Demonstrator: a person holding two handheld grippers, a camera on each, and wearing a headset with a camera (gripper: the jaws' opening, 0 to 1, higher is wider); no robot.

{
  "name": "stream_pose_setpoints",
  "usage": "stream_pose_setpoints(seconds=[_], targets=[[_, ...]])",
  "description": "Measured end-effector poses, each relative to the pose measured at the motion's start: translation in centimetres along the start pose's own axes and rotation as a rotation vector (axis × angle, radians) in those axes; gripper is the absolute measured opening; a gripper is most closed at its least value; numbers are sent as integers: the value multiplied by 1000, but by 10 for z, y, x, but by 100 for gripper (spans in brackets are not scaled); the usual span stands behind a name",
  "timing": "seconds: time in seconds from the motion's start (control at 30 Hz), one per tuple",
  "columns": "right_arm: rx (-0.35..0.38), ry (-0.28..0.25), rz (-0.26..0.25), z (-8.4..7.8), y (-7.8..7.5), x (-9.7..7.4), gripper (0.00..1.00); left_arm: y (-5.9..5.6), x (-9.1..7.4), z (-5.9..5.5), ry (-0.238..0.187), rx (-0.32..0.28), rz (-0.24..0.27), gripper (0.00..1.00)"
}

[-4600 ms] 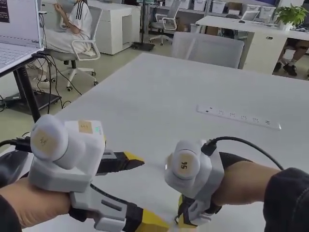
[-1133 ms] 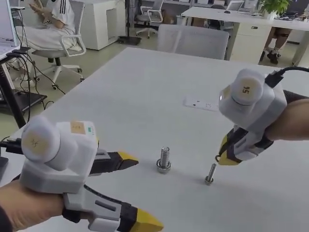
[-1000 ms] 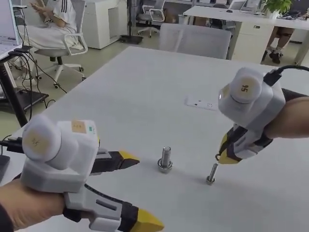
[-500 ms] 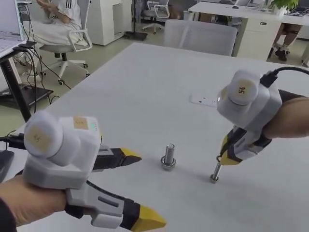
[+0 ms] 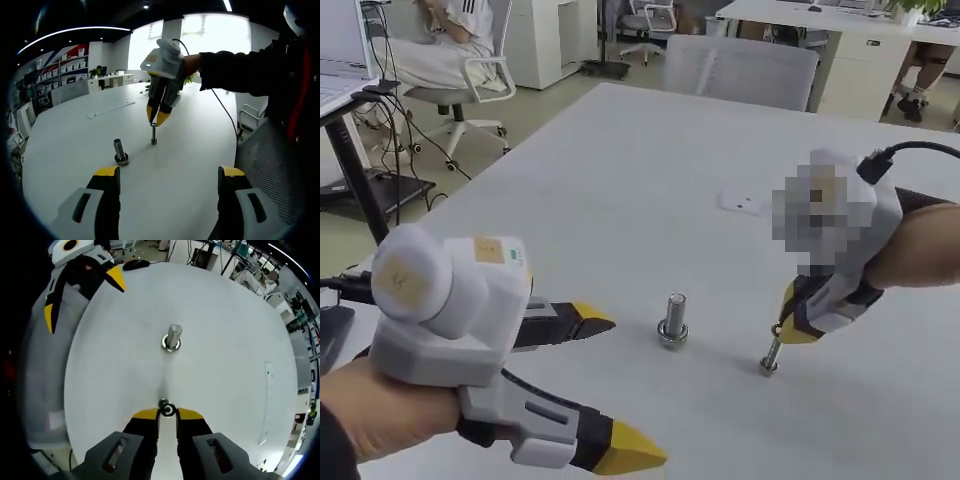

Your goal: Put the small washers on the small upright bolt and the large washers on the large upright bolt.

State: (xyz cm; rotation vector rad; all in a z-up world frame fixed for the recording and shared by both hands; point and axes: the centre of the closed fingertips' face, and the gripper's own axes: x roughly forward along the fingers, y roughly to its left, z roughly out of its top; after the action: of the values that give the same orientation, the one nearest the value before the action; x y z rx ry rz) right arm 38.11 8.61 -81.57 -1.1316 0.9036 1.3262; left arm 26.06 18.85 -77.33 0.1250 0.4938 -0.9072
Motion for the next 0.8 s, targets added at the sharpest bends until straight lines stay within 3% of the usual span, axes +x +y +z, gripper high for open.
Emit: stream_pose_setpoints(seconds=[0.8], targets=[[30,-9,31,-6,2,19,14,1,1,-2,8,-5,0,80]])
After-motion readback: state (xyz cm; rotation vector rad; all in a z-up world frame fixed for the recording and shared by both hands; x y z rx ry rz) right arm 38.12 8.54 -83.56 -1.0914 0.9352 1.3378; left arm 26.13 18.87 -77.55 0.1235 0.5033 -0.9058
